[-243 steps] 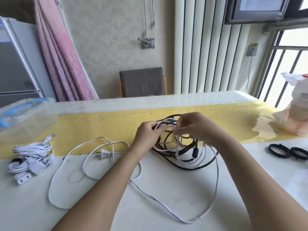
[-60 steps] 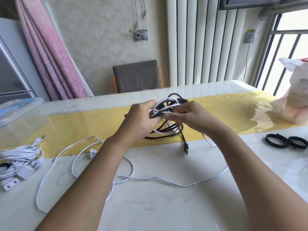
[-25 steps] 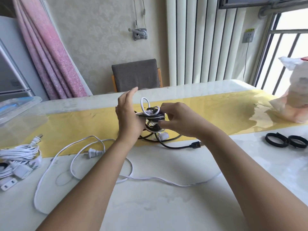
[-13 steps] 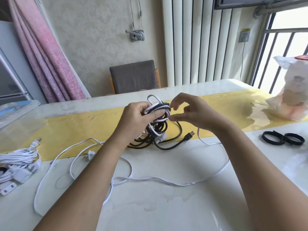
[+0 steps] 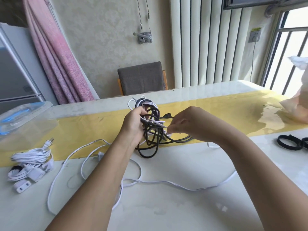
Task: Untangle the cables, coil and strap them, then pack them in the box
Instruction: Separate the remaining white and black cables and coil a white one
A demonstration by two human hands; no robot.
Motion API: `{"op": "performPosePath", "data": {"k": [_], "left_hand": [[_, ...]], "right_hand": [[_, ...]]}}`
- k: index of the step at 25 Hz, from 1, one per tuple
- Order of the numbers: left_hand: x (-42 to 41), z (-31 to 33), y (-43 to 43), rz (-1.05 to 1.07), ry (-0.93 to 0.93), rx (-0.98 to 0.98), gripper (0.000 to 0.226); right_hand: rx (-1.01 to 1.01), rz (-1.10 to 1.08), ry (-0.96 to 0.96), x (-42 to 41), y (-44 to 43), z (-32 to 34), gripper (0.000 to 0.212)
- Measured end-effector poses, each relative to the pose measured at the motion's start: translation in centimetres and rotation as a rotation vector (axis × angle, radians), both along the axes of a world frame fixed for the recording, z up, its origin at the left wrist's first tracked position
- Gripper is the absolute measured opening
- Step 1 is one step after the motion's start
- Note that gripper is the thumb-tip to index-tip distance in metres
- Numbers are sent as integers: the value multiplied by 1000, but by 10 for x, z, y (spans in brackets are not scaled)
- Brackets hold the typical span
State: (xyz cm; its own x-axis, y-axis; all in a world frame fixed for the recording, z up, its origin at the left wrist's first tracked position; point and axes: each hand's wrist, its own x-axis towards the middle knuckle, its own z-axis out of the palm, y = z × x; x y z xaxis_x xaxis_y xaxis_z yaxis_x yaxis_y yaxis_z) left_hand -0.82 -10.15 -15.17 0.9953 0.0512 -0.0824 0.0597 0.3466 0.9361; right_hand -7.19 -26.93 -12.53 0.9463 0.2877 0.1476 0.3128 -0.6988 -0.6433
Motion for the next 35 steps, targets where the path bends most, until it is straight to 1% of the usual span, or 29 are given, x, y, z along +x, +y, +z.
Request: {"op": "performPosePath", "data": {"k": [1, 3, 4, 5, 6, 7, 9, 10, 11, 13, 15, 17, 18, 19, 20, 21, 22, 23, 24, 25, 26, 27, 28, 29, 31, 32, 33, 34, 35], "left_hand": [[-2, 1, -2, -12, -40, -2, 16], [-10, 2, -9, -13, -203, 62, 20], [-15, 3, -14, -49, -294, 91, 23], [-19, 3, -19, -123, -361, 96, 27], [-23, 3, -22, -217, -402, 87, 31], [-25, 3, -24, -299, -421, 75, 34], [-24, 3, -24, -382, -446, 107, 44], [-22, -1, -24, -375, -470, 185, 48], [-20, -4, -24, -334, -504, 282, 49], [-15, -14, -26, -158, -574, 503, 43], [-9, -26, -25, -27, -552, 692, 33], [-4, -34, -20, -26, -421, 782, 15], [-1, -37, -16, -13, -354, 844, 14], [5, -39, -12, 6, -276, 898, 21], [9, -38, -10, 22, -179, 879, 24], [12, -34, -7, 29, -63, 747, 22], [14, -29, -5, 6, 34, 517, 17], [16, -24, -3, -45, 87, 276, 15], [16, -19, 0, -90, 110, 50, 18], [14, -12, 2, -126, 126, -117, 24], [10, -6, 2, -142, 131, -211, 31], [7, 0, 2, -148, 129, -265, 36], [4, 5, 0, -154, 107, -302, 36], [-1, 9, -4, -137, 55, -312, 30], [-3, 7, -12, -22, -69, -258, 10], [-4, 4, -15, 21, -144, -164, 14], [-5, -1, -18, 37, -205, -46, 25], [-8, -4, -22, 40, -248, 49, 31], [-11, -4, -25, 48, -273, 113, 32]], "right_hand": [[114, 25, 48, 1, 4, -1, 11], [406, 86, 237, 2, 13, -3, 13], [514, 84, 328, 0, 17, -3, 18], [558, 57, 379, 0, 19, -4, 25], [538, 10, 384, 1, 21, -6, 30], [450, -45, 343, 2, 21, -9, 33], [289, -158, 230, 7, 19, -12, 29], [296, -194, 185, 9, 16, -11, 26], [356, -209, 146, 10, 14, -11, 25], [502, -191, 75, 10, 10, -7, 28], [623, -125, 41, 10, 6, -3, 31], [722, -30, 33, 10, 3, 0, 31], [777, 32, 44, 10, 2, 0, 31], [834, 104, 54, 9, 1, 0, 31], [881, 182, 61, 8, 0, 0, 30], [900, 269, 72, 7, 1, 0, 29], [869, 355, 98, 7, 4, -1, 28], [775, 421, 126, 6, 8, -2, 27], [608, 438, 135, 6, 11, -4, 25], [416, 415, 125, 5, 15, -6, 23], [277, 385, 117, 5, 19, -8, 22], [222, 361, 138, 5, 22, -11, 22], [244, 342, 179, 4, 25, -13, 24], [295, 310, 213, 3, 28, -13, 28], [390, 145, 229, 2, 30, -11, 35], [427, 33, 218, 4, 28, -10, 33], [453, -73, 194, 5, 26, -8, 30], [429, -174, 142, 5, 23, -6, 27], [348, -262, 76, 6, 18, -5, 27]]}}
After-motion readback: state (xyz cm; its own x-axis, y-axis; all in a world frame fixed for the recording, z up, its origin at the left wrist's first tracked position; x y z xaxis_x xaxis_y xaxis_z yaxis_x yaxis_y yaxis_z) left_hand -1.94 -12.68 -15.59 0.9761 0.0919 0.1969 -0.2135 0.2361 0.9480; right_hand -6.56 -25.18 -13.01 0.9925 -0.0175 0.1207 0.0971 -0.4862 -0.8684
